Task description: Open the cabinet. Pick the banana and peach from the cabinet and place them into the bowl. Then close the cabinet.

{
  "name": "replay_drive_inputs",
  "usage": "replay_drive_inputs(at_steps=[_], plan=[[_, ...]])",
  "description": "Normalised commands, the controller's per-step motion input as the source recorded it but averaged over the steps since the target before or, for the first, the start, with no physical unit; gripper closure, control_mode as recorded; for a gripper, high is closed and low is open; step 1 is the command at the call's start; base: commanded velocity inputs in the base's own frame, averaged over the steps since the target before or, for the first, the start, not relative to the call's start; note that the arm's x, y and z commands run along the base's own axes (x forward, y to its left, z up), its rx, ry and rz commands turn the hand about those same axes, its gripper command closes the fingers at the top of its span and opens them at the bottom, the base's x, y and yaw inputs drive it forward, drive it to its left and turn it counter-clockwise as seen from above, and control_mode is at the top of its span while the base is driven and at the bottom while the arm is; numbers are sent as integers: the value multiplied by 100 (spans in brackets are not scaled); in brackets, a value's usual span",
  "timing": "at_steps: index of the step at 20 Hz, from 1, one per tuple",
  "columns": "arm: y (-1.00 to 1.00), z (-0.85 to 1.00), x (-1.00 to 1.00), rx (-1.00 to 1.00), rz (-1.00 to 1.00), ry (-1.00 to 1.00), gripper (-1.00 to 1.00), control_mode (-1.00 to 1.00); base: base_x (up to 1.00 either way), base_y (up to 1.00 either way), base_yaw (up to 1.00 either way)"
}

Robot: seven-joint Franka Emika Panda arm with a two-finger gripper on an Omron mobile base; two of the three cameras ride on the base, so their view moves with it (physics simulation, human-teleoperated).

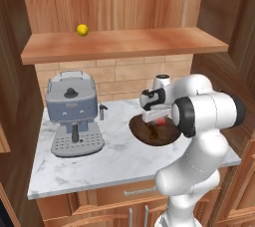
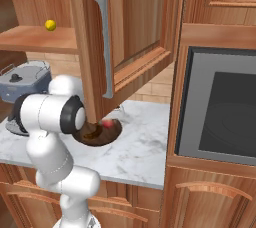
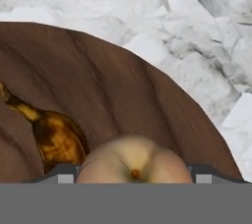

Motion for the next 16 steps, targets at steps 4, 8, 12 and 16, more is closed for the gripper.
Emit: replay_drive_inputs(at_steps=[4,8,12,16], plan=[[3,-37,14,0,0,-4,-100,-100,0,0,0],[0,0,0,0,0,0,-100,-100,0,0,0],[0,53,-24,0,0,-17,-100,-100,0,0,0],[5,97,-36,0,0,-26,-100,-100,0,0,0]])
